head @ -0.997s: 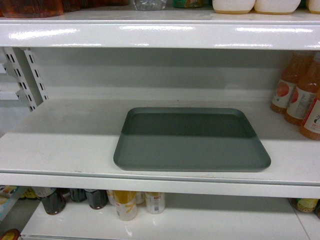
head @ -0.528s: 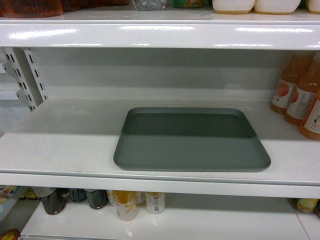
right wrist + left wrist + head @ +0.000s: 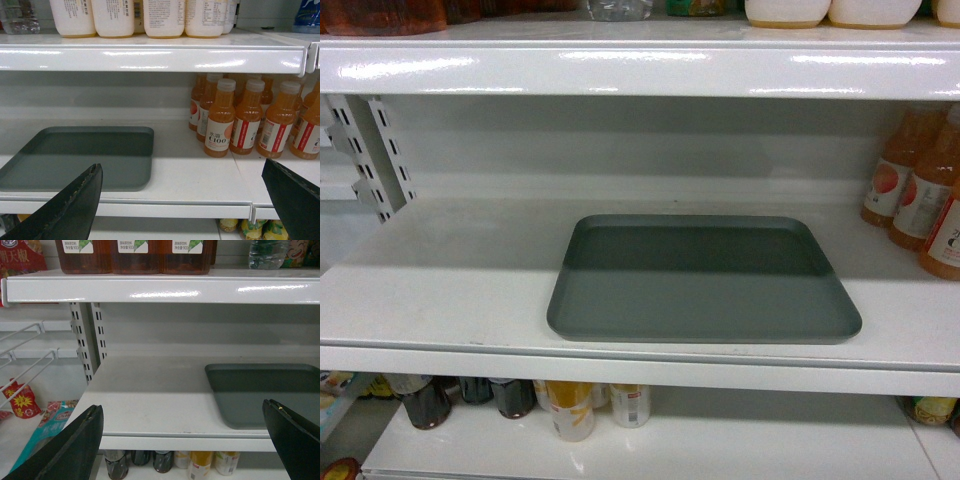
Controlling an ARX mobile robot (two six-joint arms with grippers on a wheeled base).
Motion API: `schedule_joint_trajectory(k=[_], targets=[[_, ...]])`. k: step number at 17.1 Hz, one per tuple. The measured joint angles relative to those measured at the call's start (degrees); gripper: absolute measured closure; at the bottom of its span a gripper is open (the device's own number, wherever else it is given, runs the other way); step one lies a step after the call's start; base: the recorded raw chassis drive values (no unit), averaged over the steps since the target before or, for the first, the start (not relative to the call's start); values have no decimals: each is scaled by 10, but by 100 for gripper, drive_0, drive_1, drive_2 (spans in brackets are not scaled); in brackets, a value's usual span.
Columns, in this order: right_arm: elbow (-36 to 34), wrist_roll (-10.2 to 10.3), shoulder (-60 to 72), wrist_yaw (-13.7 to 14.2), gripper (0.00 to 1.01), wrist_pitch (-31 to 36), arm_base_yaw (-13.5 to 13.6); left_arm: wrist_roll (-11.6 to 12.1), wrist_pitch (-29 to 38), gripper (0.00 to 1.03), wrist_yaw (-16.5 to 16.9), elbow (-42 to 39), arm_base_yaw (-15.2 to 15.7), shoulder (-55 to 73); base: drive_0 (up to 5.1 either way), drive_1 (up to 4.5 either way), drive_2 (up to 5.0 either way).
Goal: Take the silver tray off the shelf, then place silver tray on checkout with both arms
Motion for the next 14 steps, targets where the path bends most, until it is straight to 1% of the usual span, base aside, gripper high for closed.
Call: schedule_joint_trajectory(k=[1,2,3,4,5,6,7,8,10,11,12,13,14], targets=[[0,0,0,0,3,0,0,0,0,5,0,0,0,0,0,0,0],[2,-1,2,-7,3,-12,-2,-1,-3,5,-3,0,0,1,0,0,0],[32,-26,50,-68,3,-96,-16,-28,-99,5,-96,37,-40,57,0,0,0],[55,-37,145,-113,3,-107,-12,-65,-116,5,-171,88,-69,196,0,0,0],[84,-43,345,-127,3,24,4,-91,40,5,-116,138,-53,466,0,0,0],[100,-39,433,-120,3,81,10,-90,97,5,-83,168,-57,571,0,0,0],[112,-35,488,-118,3,117,16,-89,121,5,-71,188,-63,628,0,0,0],[125,-31,541,-117,3,146,17,-83,151,5,-67,214,-70,692,0,0,0],[169,-26,679,-106,3,223,31,-74,178,5,-61,270,-88,803,0,0,0],[187,-23,723,-107,3,241,35,-72,181,5,-49,292,-92,843,0,0,0],[213,-20,775,-106,3,257,40,-70,181,5,-47,320,-98,890,0,0,0],[237,-20,824,-97,3,275,47,-68,183,5,-44,347,-101,932,0,0,0],[247,-19,843,-96,3,278,50,-68,183,5,-42,358,-103,948,0,0,0]])
